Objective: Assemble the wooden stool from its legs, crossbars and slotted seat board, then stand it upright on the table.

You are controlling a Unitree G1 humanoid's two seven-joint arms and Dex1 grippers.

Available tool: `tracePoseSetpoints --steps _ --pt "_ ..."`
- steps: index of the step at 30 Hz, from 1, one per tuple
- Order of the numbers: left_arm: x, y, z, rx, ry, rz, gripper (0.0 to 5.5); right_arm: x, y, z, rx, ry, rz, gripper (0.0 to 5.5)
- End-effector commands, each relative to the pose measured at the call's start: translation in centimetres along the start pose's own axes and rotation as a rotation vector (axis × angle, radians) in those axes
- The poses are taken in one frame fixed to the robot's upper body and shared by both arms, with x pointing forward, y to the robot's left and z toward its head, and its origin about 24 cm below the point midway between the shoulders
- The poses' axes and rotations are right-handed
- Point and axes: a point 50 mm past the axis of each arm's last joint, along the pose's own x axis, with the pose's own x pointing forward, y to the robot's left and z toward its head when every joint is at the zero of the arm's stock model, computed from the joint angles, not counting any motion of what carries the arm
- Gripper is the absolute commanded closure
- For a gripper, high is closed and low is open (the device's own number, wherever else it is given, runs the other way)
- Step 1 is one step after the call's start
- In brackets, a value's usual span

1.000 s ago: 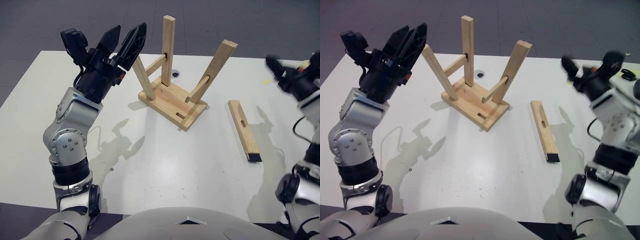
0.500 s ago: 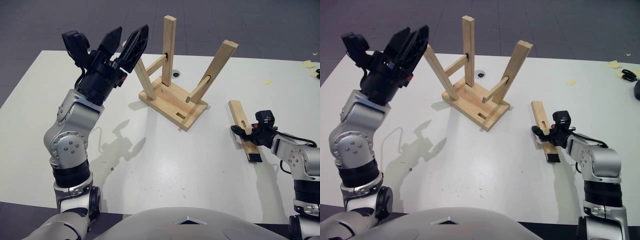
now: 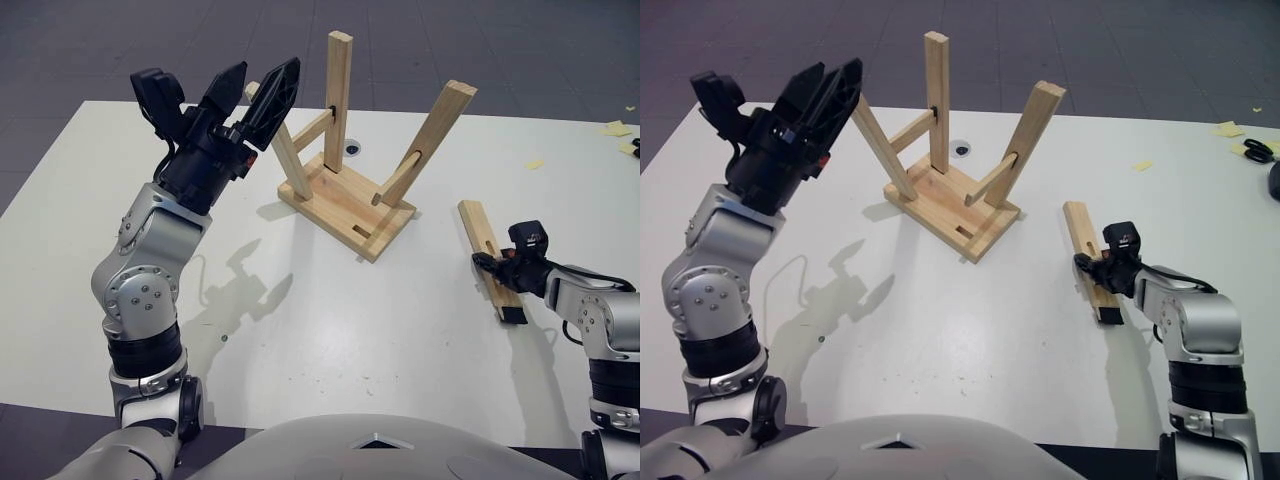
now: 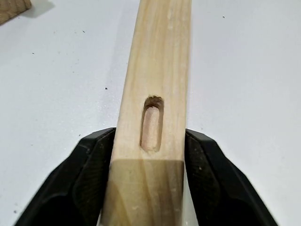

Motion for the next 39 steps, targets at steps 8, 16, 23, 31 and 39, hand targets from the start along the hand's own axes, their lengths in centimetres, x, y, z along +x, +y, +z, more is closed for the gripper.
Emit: tracePoseSetpoints --steps 8,16,23,31,39 --pt "0.3 0.0 0.6 -0.036 -0.041 0.003 0.10 0.0 -0.9 5.3 -0.038 -0.422 -0.151 3.42" --pt "3.8 -1.3 4.0 -0.443 -0.197 -0.133 0.10 -8.6 4.2 18.4 -0.375 -1.410 -0.280 3.42" --pt "5.6 -3.3 3.2 -0.512 -0.044 -0.247 0.10 -10.2 10.9 19.4 -0.550 -1.592 0.078 3.42" --pt "6.1 -4.9 2.3 -0.404 0.023 -0.303 0.10 -8.2 12.9 16.5 -0.663 -1.451 0.281 3.42" --pt "6.4 -5.5 2.0 -0.359 0.022 -0.321 0.10 -7.6 13.8 14.9 -0.686 -1.375 0.381 3.42"
